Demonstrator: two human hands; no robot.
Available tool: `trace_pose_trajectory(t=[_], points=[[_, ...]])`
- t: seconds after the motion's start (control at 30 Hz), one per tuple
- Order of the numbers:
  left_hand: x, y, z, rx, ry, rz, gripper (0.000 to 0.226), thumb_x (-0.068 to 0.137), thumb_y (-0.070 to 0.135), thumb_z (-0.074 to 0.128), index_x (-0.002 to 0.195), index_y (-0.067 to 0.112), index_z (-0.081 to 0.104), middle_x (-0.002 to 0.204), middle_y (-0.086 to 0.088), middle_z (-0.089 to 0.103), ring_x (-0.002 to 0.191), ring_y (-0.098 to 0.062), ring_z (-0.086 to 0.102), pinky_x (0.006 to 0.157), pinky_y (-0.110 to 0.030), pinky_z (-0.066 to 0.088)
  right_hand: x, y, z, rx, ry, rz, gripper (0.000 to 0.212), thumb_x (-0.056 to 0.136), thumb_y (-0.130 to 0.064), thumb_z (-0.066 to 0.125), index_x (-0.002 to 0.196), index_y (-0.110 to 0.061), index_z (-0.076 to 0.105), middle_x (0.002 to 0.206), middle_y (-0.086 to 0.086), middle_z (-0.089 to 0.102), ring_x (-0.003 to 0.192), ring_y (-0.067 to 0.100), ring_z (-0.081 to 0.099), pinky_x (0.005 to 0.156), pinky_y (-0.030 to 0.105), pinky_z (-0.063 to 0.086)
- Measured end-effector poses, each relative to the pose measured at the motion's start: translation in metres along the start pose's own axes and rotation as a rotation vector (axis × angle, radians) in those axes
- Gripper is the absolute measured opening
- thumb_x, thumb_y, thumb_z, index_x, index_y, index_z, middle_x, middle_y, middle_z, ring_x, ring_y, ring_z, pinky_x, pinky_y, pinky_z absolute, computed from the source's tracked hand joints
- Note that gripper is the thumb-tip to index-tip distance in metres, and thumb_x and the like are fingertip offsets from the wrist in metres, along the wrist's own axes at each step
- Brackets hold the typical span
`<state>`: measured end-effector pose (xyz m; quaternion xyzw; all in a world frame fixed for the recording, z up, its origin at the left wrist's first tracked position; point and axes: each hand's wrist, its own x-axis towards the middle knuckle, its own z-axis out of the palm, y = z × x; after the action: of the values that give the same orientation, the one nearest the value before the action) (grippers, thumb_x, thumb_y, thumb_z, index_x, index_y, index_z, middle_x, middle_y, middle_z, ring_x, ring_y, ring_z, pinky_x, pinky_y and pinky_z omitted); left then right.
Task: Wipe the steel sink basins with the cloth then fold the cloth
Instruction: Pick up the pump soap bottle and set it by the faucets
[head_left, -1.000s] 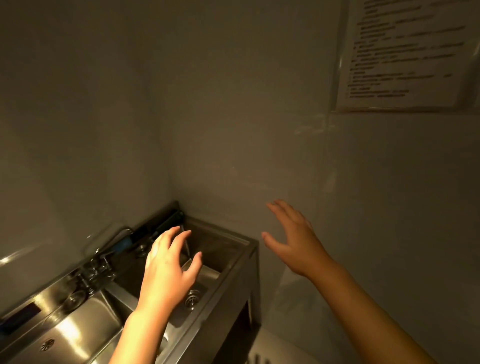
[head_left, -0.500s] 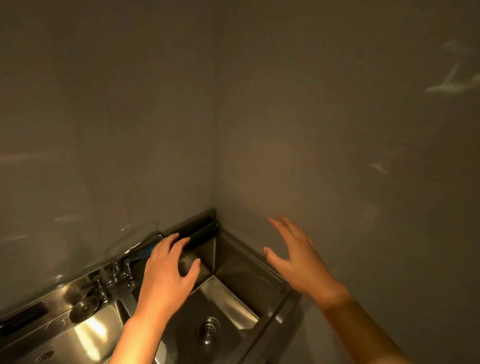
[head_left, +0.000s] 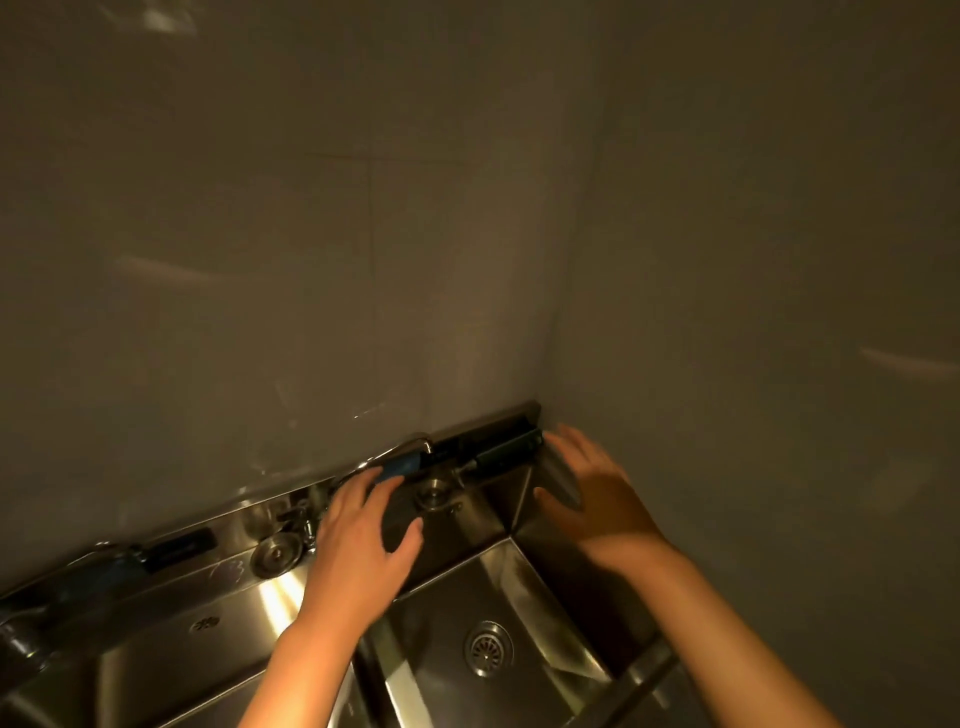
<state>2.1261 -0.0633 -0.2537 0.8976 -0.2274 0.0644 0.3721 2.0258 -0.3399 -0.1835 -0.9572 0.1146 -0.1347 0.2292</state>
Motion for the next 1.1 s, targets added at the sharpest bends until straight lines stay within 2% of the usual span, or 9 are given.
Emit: trace_pose_trajectory(t=[0.13, 0.23, 0.37, 0.47, 0.57, 0.77, 0.93, 1.1], points=[[0.004, -0.009, 0.009, -0.008, 0.009, -0.056, 0.058, 0.095, 0.048, 0.063, 0.149, 0.032, 0.049, 0.160, 0.007, 0.037, 0.153, -0.019, 0.027, 0.124, -0.045, 0.030, 0.026, 0.004, 0.017, 0.001, -0.075, -0.019, 0.077, 0.088, -0.043, 0.068, 0.155, -0.038, 0.032, 0.165, -0.010, 0.024, 0.151, 0.016, 0.025, 0.123, 0.042, 0.027], [0.014, -0.011, 0.022, -0.003, 0.024, -0.078, 0.059, 0.095, 0.049, 0.063, 0.150, 0.033, 0.049, 0.161, 0.007, 0.036, 0.152, -0.018, 0.028, 0.124, -0.045, 0.031, 0.045, 0.017, 0.026, -0.010, -0.128, -0.041, 0.078, 0.085, -0.044, 0.068, 0.155, -0.038, 0.033, 0.165, -0.011, 0.023, 0.151, 0.015, 0.025, 0.122, 0.042, 0.028], [0.033, -0.009, 0.041, -0.009, 0.051, -0.114, 0.059, 0.095, 0.052, 0.061, 0.150, 0.035, 0.046, 0.161, 0.010, 0.034, 0.151, -0.014, 0.028, 0.123, -0.042, 0.032, 0.078, 0.043, 0.037, -0.014, -0.135, -0.103, 0.081, 0.078, -0.054, 0.057, 0.154, -0.037, 0.035, 0.164, -0.010, 0.026, 0.151, 0.015, 0.026, 0.122, 0.041, 0.030], [0.051, -0.005, 0.057, -0.002, 0.089, -0.143, 0.061, 0.093, 0.059, 0.057, 0.149, 0.037, 0.047, 0.158, 0.012, 0.036, 0.149, -0.013, 0.032, 0.121, -0.043, 0.036, 0.111, 0.065, 0.044, 0.012, -0.137, -0.157, 0.082, 0.076, -0.045, 0.063, 0.153, -0.030, 0.041, 0.161, -0.006, 0.033, 0.149, 0.017, 0.031, 0.122, 0.036, 0.030], [0.072, 0.001, 0.077, 0.011, 0.108, -0.188, 0.069, 0.085, 0.069, 0.045, 0.147, 0.040, 0.048, 0.156, 0.013, 0.037, 0.147, -0.013, 0.033, 0.121, -0.039, 0.035, 0.144, 0.084, 0.048, 0.075, -0.193, -0.167, 0.083, 0.080, -0.033, 0.071, 0.155, -0.034, 0.036, 0.161, -0.010, 0.030, 0.149, 0.012, 0.028, 0.123, 0.035, 0.028], [0.105, 0.015, 0.132, -0.031, 0.097, -0.262, 0.057, 0.095, 0.054, 0.059, 0.149, 0.048, 0.041, 0.159, 0.022, 0.027, 0.148, -0.003, 0.025, 0.122, -0.031, 0.029, 0.206, 0.137, 0.071, 0.109, -0.319, -0.184, 0.087, 0.081, -0.025, 0.074, 0.155, -0.039, 0.031, 0.163, -0.010, 0.025, 0.149, 0.016, 0.026, 0.124, 0.037, 0.026], [0.114, 0.011, 0.188, -0.044, 0.060, -0.334, 0.057, 0.092, 0.058, 0.054, 0.147, 0.047, 0.042, 0.158, 0.020, 0.031, 0.149, -0.006, 0.026, 0.123, -0.039, 0.033, 0.245, 0.171, 0.098, 0.045, -0.442, -0.213, 0.087, 0.080, -0.021, 0.076, 0.156, -0.031, 0.033, 0.162, -0.005, 0.025, 0.149, 0.018, 0.028, 0.121, 0.028, 0.022], [0.114, -0.001, 0.230, -0.044, 0.049, -0.410, 0.057, 0.097, 0.050, 0.057, 0.151, 0.042, 0.042, 0.159, 0.016, 0.033, 0.148, -0.006, 0.028, 0.122, -0.030, 0.028, 0.275, 0.205, 0.145, -0.030, -0.558, -0.177, 0.092, 0.076, -0.023, 0.075, 0.156, -0.033, 0.031, 0.165, -0.004, 0.022, 0.151, 0.022, 0.027, 0.122, 0.043, 0.030]])
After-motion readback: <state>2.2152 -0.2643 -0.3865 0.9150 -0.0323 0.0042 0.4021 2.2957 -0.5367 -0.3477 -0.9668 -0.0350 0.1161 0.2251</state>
